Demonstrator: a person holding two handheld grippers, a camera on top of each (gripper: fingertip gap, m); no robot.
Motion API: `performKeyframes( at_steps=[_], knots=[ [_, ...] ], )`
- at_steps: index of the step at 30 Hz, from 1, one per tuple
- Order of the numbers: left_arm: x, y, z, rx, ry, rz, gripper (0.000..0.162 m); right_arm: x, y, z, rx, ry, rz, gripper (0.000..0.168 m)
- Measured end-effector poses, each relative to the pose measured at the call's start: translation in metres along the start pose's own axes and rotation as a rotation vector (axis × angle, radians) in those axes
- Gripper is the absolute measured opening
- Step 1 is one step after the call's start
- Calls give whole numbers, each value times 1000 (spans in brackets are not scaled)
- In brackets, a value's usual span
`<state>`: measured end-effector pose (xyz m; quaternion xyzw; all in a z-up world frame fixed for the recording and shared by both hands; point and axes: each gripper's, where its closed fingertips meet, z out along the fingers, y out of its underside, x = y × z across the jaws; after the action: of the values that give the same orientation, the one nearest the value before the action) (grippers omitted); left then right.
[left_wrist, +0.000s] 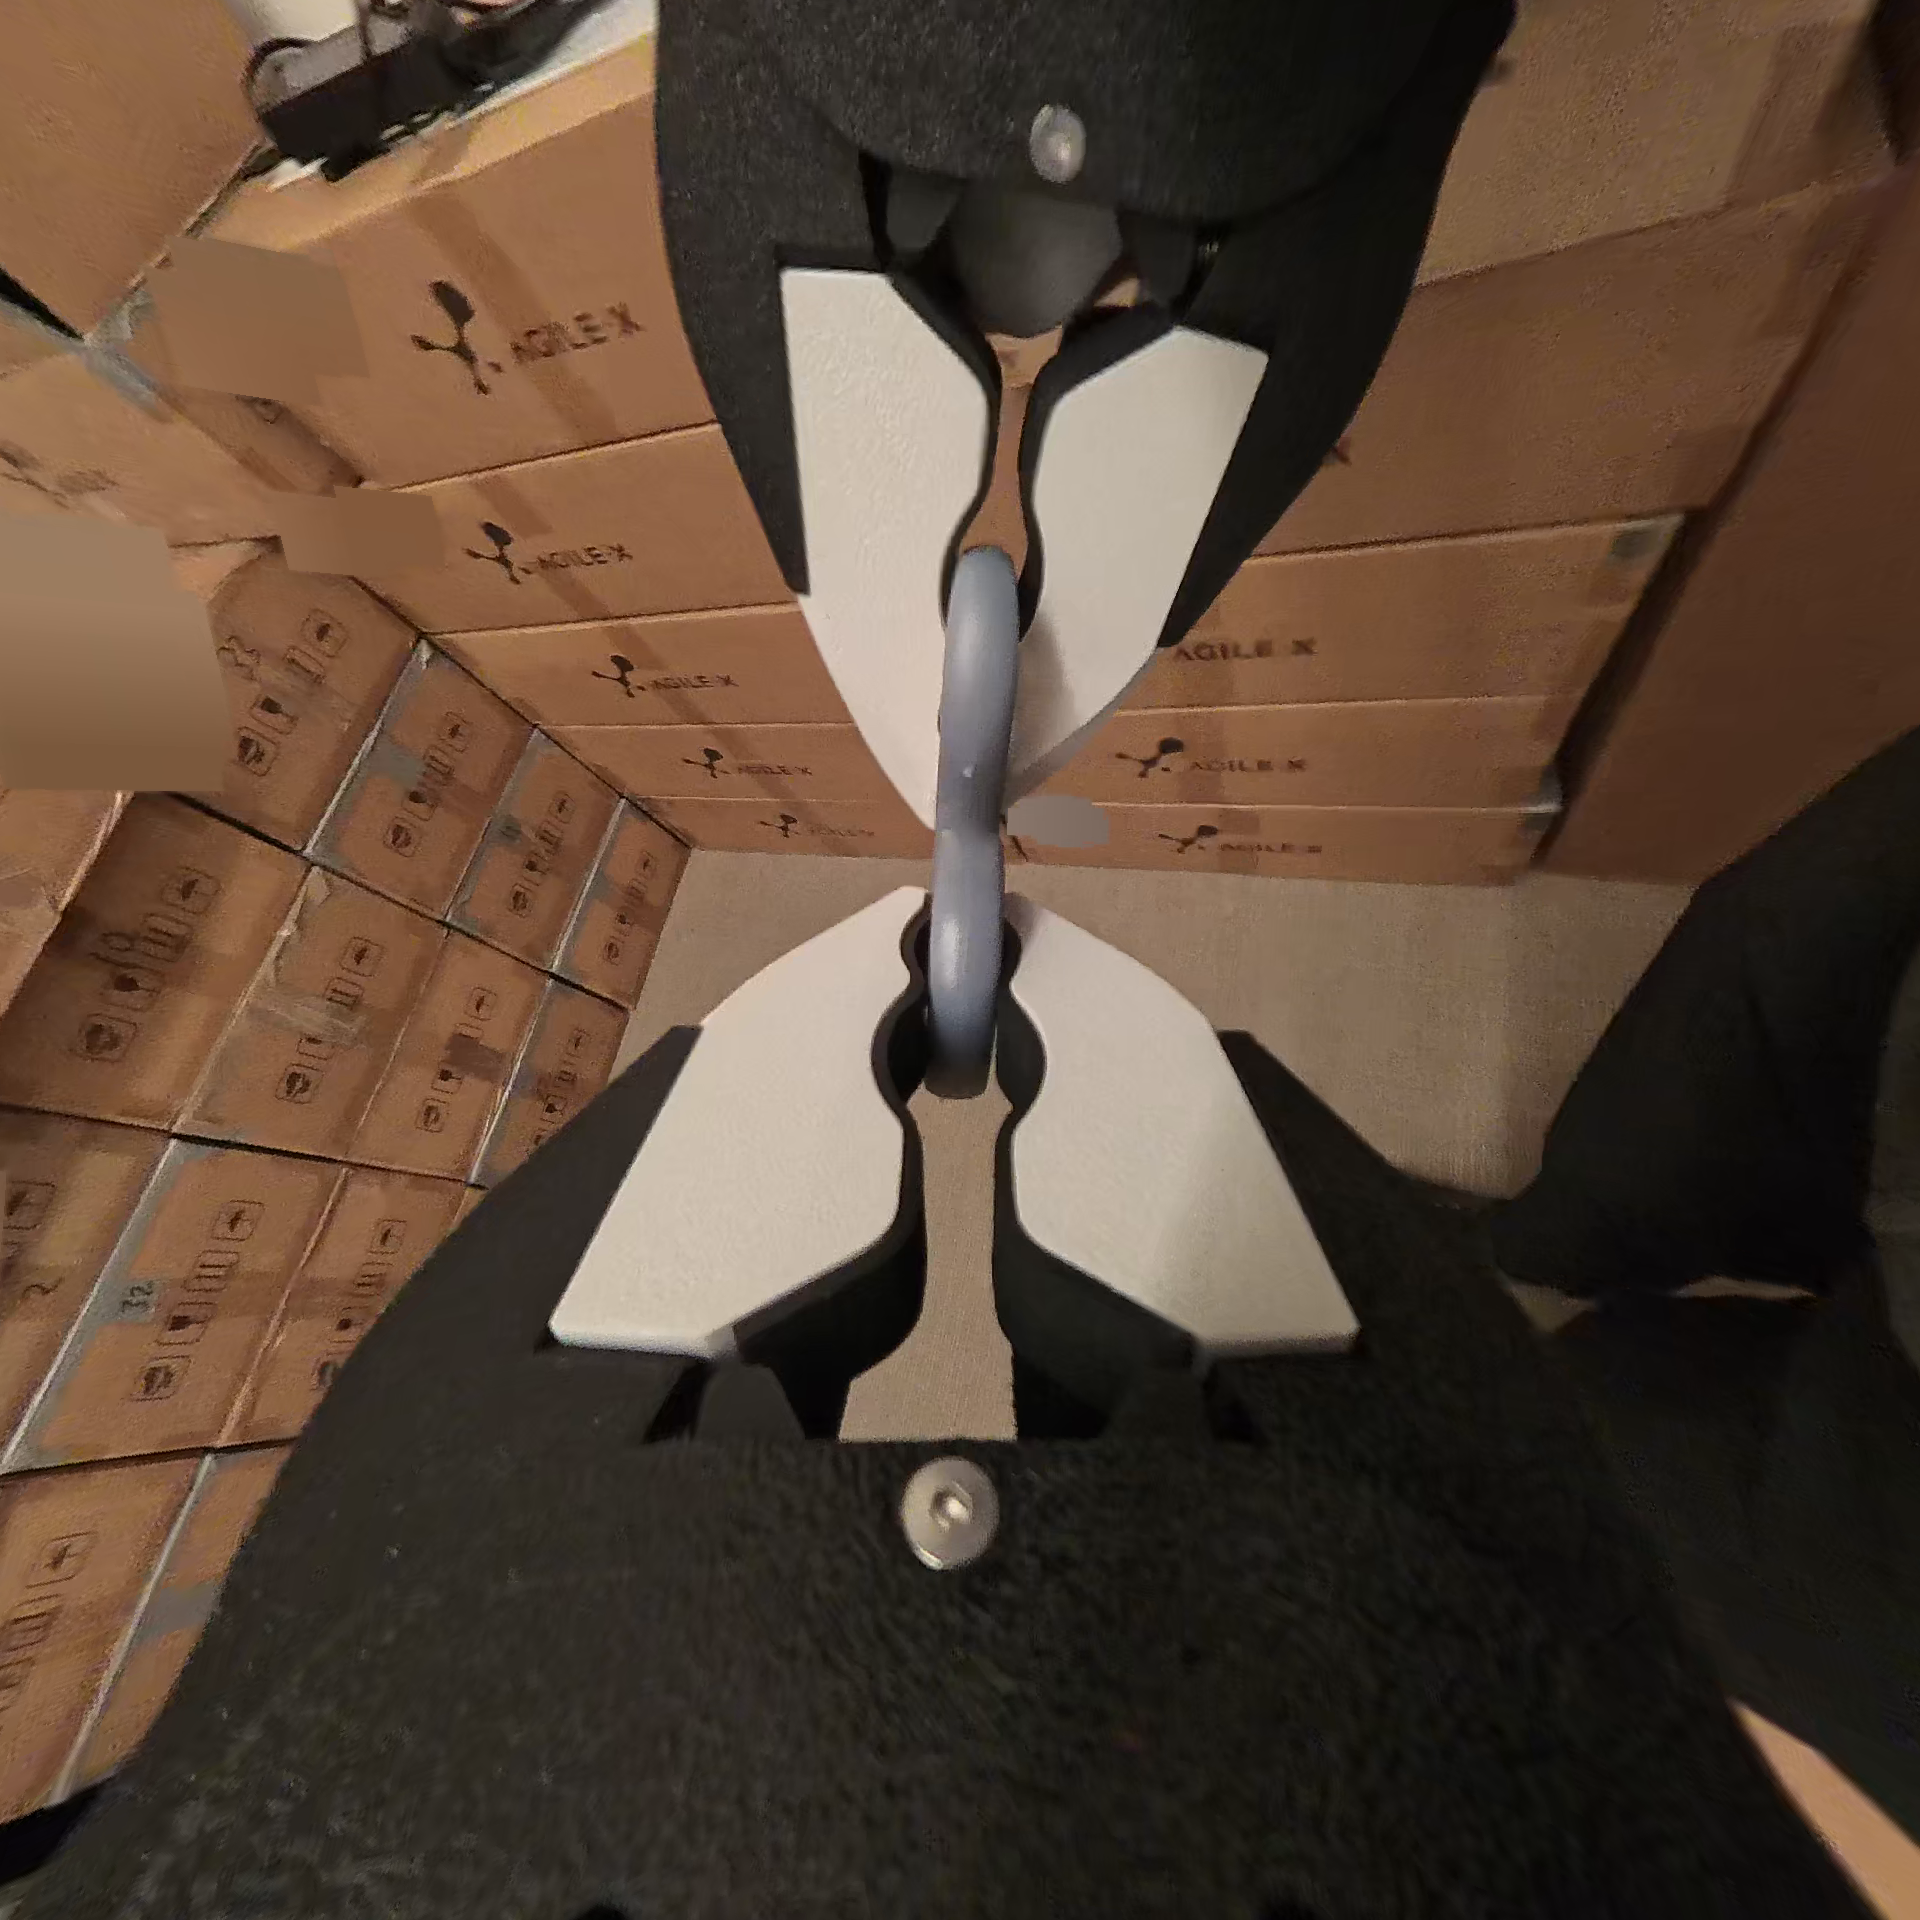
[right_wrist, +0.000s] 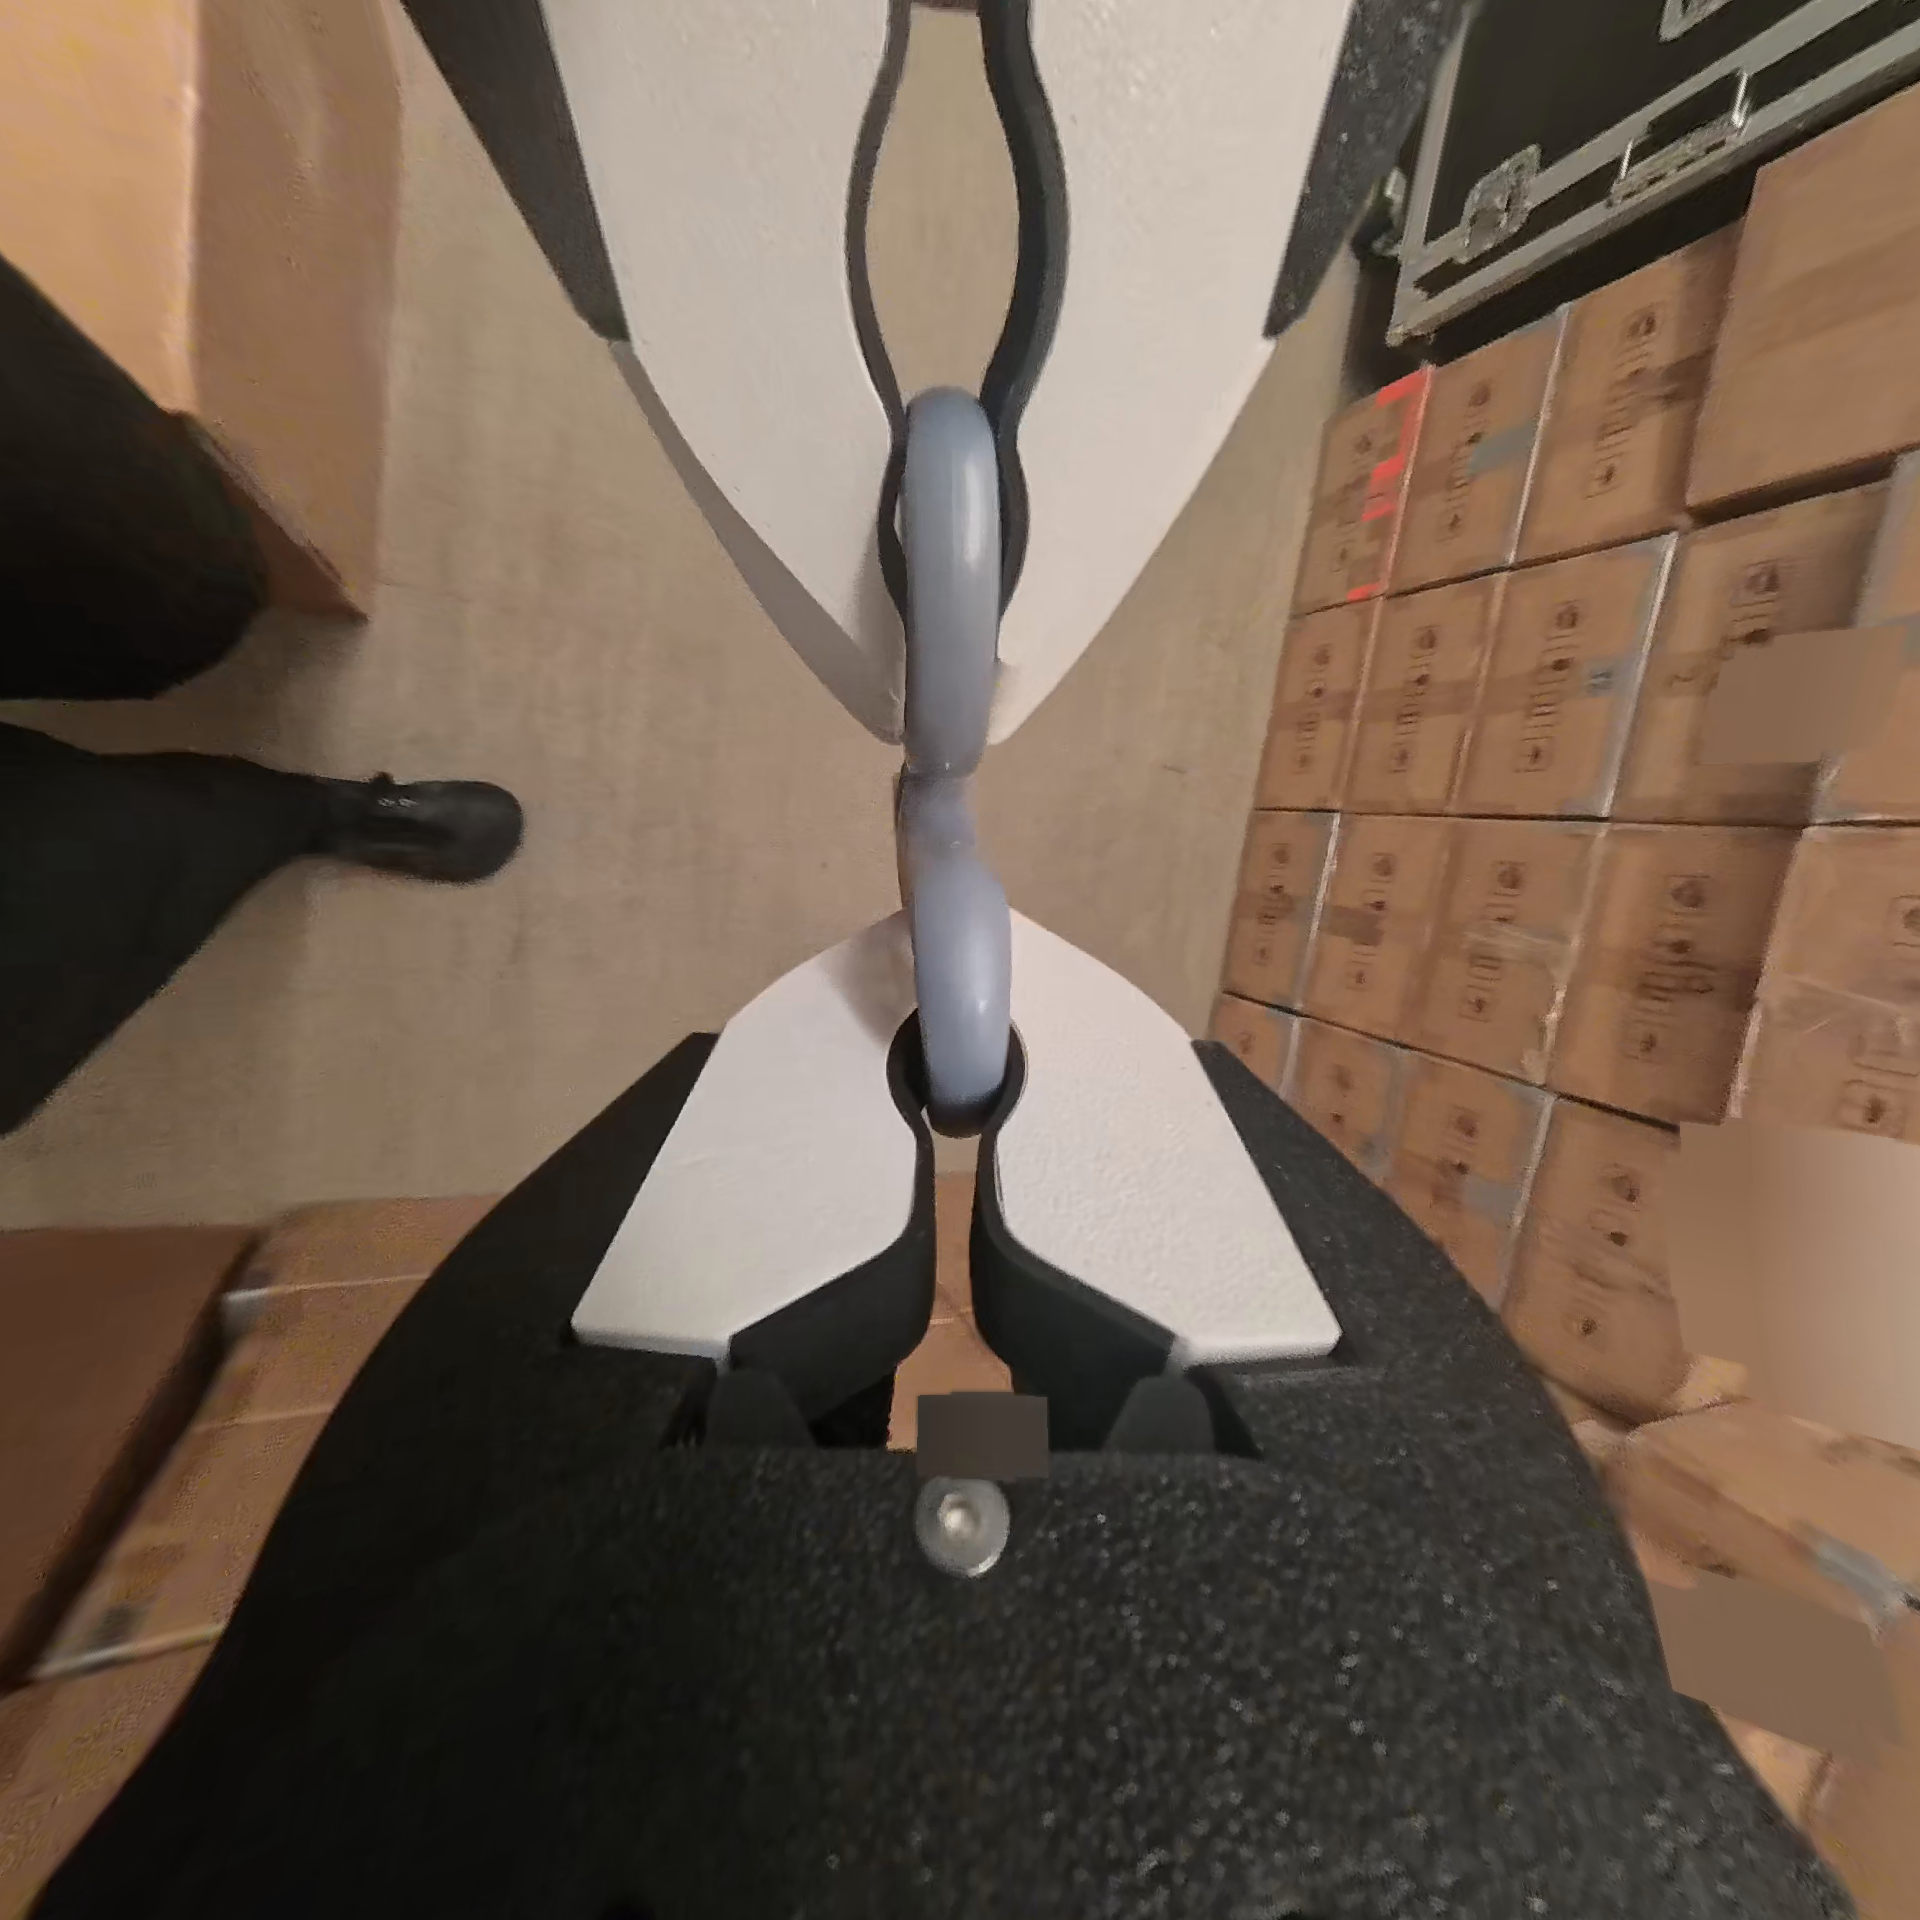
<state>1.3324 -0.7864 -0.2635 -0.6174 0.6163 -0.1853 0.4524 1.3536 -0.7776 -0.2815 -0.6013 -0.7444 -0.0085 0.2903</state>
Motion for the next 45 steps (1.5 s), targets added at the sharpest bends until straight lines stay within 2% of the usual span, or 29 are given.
performKeyframes(
  at_steps=[6, 13, 19, 22, 25, 26, 30, 33, 35, 37, 40, 43, 45],
  knots=[
    [-121, 25, 19, 54, -45, -92, 6, 115, 5, 53, 74, -56, -2, 0],
    [-264, 110, 16, 19, -111, -185, 7, 244, -19, 154, 110, -112, -36, 0],
    [-422, 169, -38, 67, -273, -345, 12, 391, -82, 226, 189, 0, -32, 0],
    [-494, 200, -69, 78, -318, -516, 26, 456, -108, 262, 199, 34, -38, 0],
    [-560, 239, -105, 59, -388, -708, 49, 513, -127, 303, 193, 49, -78, 0],
    [-578, 251, -115, 65, -387, -758, 51, 532, -134, 316, 196, 50, -91, 0],
    [-644, 304, -146, 110, -396, -1015, 53, 605, -170, 363, 262, 83, -101, 0],
    [-692, 351, -161, 106, -393, -1211, 52, 663, -200, 395, 322, 179, -186, 0],
    [-729, 384, -169, 52, -416, -1243, 52, 701, -222, 412, 353, 278, -297, 0],
    [-770, 410, -174, 2, -411, -1276, 59, 737, -243, 427, 407, 338, -364, 0],
    [-834, 428, -188, 34, -357, -1348, 60, 796, -269, 446, 469, 433, -417, 0],
    [-902, 434, -211, 175, -310, -1443, 57, 855, -288, 470, 499, 486, -448, 0],
    [-941, 448, -225, 200, -299, -1477, 55, 890, -301, 485, 519, 518, -453, 0]
  ],
)
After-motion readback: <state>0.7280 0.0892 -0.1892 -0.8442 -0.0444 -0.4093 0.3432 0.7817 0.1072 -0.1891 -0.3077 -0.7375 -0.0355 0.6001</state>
